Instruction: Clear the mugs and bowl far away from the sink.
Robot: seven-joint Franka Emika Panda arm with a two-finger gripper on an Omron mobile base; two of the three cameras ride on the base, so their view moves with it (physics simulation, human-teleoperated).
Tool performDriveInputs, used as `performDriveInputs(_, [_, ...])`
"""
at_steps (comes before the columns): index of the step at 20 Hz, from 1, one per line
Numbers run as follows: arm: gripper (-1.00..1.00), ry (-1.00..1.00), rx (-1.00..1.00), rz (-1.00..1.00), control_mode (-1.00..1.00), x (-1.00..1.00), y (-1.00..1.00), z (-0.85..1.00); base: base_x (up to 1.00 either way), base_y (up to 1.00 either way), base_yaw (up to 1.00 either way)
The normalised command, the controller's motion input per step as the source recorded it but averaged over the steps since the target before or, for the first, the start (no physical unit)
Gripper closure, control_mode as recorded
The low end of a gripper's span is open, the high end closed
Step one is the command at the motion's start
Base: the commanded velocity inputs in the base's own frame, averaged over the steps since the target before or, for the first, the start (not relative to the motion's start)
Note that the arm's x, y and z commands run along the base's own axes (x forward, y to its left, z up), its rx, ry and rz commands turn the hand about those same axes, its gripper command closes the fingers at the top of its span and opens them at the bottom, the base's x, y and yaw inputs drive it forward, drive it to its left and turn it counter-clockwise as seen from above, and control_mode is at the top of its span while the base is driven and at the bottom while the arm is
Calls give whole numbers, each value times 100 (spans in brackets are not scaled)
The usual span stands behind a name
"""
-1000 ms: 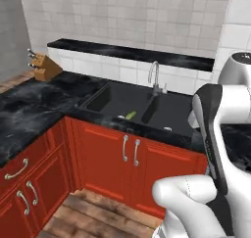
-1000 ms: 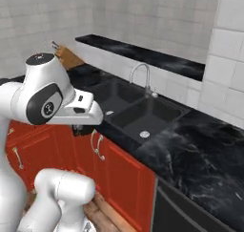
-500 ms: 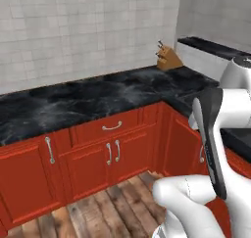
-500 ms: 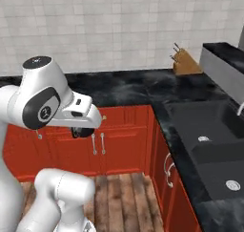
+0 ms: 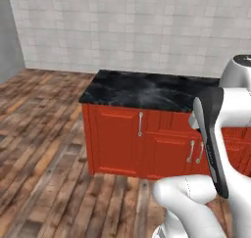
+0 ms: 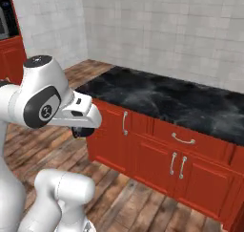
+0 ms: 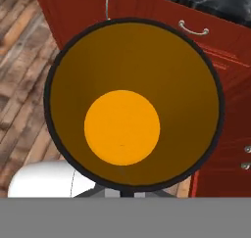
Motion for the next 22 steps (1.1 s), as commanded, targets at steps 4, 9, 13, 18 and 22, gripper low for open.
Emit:
performDriveInputs(4, [100, 0, 0, 0, 100, 0, 0, 0, 0, 3, 100])
performDriveInputs(9, [100, 0, 0, 0, 100, 0, 0, 0, 0, 11, 100])
performDriveInputs(13, [100, 0, 0, 0, 100, 0, 0, 0, 0, 12, 100])
performDriveInputs(18, [100, 0, 0, 0, 100, 0, 0, 0, 25, 57, 81])
performDriveInputs(22, [100, 0, 0, 0, 100, 0, 0, 0, 84, 99, 50])
